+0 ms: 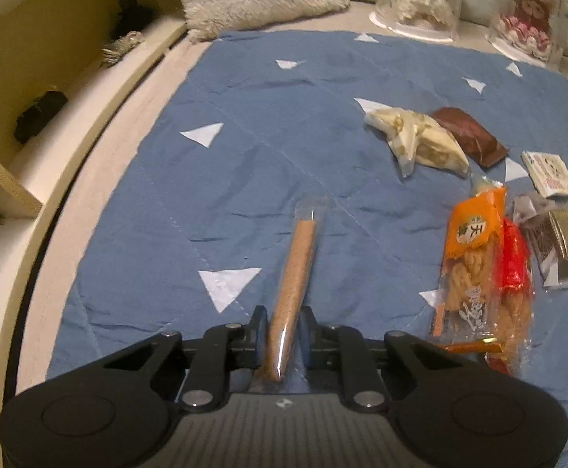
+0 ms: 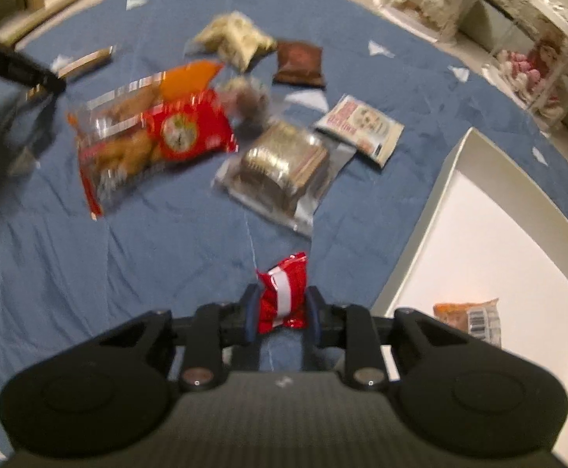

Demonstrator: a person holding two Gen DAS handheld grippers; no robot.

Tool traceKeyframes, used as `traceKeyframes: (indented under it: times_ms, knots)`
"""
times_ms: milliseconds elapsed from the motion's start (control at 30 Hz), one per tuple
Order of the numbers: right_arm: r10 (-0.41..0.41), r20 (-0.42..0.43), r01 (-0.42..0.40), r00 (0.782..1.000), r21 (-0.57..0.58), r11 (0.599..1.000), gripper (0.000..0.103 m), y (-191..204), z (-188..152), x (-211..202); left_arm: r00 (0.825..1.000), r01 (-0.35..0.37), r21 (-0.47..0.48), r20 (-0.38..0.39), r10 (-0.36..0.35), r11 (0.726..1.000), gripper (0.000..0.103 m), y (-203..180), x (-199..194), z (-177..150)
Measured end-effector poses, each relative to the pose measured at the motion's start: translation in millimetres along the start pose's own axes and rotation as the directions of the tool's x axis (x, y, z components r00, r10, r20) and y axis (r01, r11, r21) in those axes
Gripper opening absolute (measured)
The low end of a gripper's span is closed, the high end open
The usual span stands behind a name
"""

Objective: Organize snacks
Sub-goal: 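Carry the stick snack and red candy into the white tray with both grippers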

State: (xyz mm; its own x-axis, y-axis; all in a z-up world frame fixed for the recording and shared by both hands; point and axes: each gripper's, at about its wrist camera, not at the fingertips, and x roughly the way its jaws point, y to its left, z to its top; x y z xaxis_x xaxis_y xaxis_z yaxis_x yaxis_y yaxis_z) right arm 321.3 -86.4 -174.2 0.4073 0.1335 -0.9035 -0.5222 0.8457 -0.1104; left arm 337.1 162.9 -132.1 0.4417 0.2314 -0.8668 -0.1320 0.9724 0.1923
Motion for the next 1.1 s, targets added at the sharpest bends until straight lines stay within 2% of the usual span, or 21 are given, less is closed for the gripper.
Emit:
traceKeyframes:
  times_ms: [200, 367, 500, 700, 900, 1100]
  knots:
    - [0.038, 0.092, -0.049, 0.995, 0.123, 0.991, 0.029, -14, 7, -30, 0.997, 0.022, -0.003, 0.078, -0.022, 1.0, 0.014, -10, -31, 3]
    - [0.031, 0.176, -0.068, 0.984, 0.206, 0.976, 0.029, -30, 7, -59, 0.985, 0.078, -0.013, 0.152, -0.075, 0.997, 0.014, -23, -61, 5]
    - [0.014, 0.229, -0.077, 0.973, 0.269, 0.96, 0.029, -41, -1, -78, 0.965, 0.142, -0.019, 0.225, -0.134, 0.99, 0.014, -38, -89, 7]
    - [-0.014, 0.271, -0.078, 0.962, 0.326, 0.942, 0.029, -57, -15, -100, 0.937, 0.221, 0.003, 0.278, -0.213, 0.975, 0.014, -73, -117, 9]
    - [-0.055, 0.283, -0.056, 0.958, 0.369, 0.928, 0.029, -76, -41, -116, 0.906, 0.296, 0.045, 0.302, -0.295, 0.954, 0.014, -117, -135, 12]
    - [-0.101, 0.276, -0.029, 0.956, 0.43, 0.902, 0.029, -103, -68, -127, 0.878, 0.373, 0.073, 0.294, -0.378, 0.925, 0.014, -160, -143, 12]
